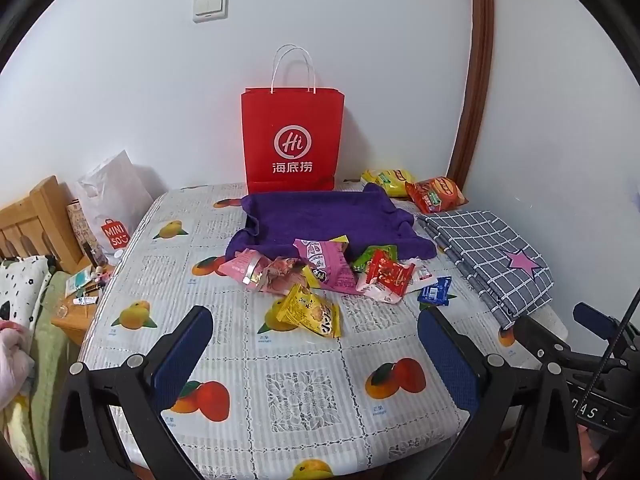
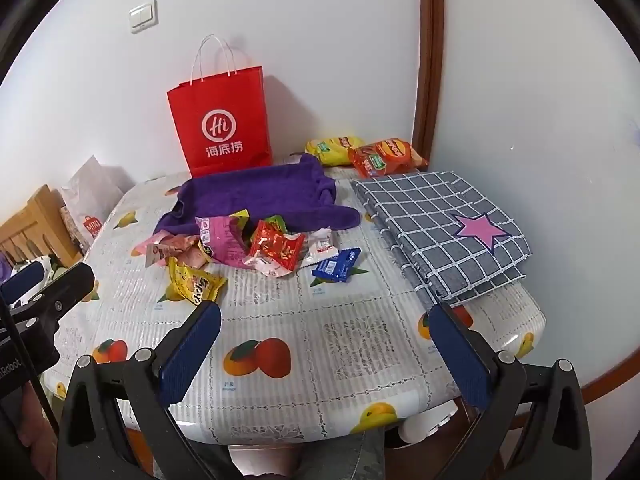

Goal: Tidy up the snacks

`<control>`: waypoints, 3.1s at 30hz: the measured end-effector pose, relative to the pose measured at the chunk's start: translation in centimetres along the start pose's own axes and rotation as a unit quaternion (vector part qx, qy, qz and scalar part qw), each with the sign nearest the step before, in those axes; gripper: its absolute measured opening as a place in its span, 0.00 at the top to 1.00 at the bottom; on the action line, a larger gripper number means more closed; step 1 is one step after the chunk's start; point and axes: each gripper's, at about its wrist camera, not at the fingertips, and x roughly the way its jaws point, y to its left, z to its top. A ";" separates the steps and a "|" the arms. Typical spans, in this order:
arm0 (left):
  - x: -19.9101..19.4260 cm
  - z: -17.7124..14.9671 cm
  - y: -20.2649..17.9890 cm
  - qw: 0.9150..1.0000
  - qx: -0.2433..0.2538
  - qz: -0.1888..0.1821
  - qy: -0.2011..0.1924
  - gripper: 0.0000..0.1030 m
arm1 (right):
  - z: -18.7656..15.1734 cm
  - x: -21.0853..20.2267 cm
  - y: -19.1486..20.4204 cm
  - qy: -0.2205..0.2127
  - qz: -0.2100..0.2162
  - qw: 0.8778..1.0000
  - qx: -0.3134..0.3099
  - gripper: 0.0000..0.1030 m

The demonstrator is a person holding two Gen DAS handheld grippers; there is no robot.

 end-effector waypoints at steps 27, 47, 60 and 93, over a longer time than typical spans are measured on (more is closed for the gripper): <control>-1.0 0.2 -0.1 1.000 0.006 0.004 -0.010 0.00 | 0.2 -2.4 0.7 -0.025 0.015 1.000 -0.011 0.01; -1.1 0.3 0.2 1.000 0.004 0.000 -0.011 0.00 | 0.1 -2.9 1.5 -0.032 0.024 0.999 -0.018 0.01; -1.2 0.3 0.0 1.000 0.004 -0.001 -0.012 0.00 | 0.2 -3.3 1.6 -0.035 0.027 0.999 -0.018 0.01; 2.6 -0.8 1.0 1.000 -0.003 -0.011 0.014 0.00 | -0.4 -0.9 1.4 -0.028 0.027 0.999 -0.006 0.01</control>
